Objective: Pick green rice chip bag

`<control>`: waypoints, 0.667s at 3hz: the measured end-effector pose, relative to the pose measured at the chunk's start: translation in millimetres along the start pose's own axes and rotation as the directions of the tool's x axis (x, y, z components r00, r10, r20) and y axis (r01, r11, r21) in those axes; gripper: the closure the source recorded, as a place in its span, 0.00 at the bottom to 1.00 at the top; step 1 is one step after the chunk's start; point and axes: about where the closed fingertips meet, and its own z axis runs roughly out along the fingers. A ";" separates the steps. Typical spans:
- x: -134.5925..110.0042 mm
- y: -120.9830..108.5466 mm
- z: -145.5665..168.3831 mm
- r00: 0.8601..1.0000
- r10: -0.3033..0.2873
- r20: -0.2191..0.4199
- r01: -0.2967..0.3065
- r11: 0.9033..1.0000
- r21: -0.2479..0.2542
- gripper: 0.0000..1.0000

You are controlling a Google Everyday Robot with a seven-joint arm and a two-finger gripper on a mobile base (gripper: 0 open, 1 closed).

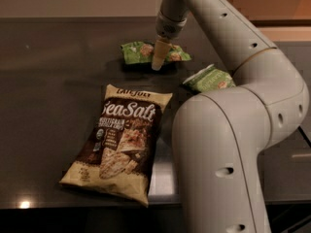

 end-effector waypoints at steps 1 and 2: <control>4.1 -5.0 -1.5 1.000 0.015 -0.001 -0.015 1.000 0.008 0.41; 6.6 -7.7 -12.7 1.000 0.028 -0.008 -0.028 0.999 0.027 0.64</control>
Offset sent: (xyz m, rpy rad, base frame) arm -0.0013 -0.0228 0.0335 -0.0139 -0.0306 -0.0611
